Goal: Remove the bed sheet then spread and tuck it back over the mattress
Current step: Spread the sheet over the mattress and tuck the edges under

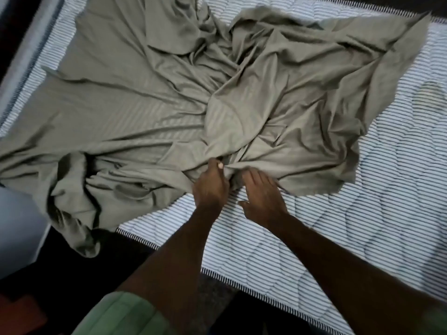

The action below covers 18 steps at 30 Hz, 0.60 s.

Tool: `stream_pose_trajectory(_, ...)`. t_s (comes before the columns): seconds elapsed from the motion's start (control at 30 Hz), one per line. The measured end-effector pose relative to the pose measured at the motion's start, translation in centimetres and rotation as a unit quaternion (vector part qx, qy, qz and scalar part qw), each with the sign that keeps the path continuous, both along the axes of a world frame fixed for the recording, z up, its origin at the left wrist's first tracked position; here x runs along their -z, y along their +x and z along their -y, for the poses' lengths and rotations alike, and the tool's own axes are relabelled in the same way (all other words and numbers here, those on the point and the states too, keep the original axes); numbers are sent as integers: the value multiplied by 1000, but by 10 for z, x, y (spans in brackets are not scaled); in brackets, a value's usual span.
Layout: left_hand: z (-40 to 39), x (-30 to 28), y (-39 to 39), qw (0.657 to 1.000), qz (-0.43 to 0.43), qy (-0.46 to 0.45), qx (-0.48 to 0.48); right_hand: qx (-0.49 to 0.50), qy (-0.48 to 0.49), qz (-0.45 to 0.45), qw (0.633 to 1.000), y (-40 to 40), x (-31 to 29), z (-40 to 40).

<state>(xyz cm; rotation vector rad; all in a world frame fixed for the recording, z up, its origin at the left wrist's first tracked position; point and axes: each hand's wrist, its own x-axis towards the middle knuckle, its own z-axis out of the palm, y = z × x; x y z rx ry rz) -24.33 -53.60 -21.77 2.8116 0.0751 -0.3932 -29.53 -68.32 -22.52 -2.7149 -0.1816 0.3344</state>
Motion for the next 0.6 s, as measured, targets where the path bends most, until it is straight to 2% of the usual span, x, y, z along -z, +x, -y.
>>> stream_pose_trajectory(0.07,6,0,-5,999,23,-26,3,100,40,5,994,-2,7,-13)
stream_pose_trajectory(0.13,9,-2,-19,997,-5,-65,37,140,55,43,988,-2,14,-14)
stream_pose_trajectory(0.2,7,-2,-39,991,-50,-95,84,65,32,42,997,-2,21,3)
stream_pose_trajectory(0.23,0,-1,-51,988,-59,-76,122,0,30,-1,1000,-6,20,13)
stream_pose_trajectory(0.27,-7,0,-63,983,-73,-34,165,-60,36,-41,997,-10,24,27)
stream_pose_trajectory(0.33,-32,-1,-84,967,-67,96,227,-134,13,-55,989,-24,25,51)
stream_pose_trajectory(0.4,-51,-4,-94,947,-52,180,260,-196,-54,-37,978,-33,24,73)
stream_pose_trajectory(0.47,-58,-11,-106,943,-9,214,256,-212,-136,-13,968,-42,9,85)
stream_pose_trajectory(0.53,-48,-13,-114,942,36,193,272,-167,-277,-101,941,-40,-11,83)
stream_pose_trajectory(0.57,-38,-24,-123,945,21,183,271,-143,-332,-138,922,-45,-23,76)
stream_pose_trajectory(0.6,-29,-37,-138,950,8,178,258,-137,-367,-135,910,-56,-27,68)
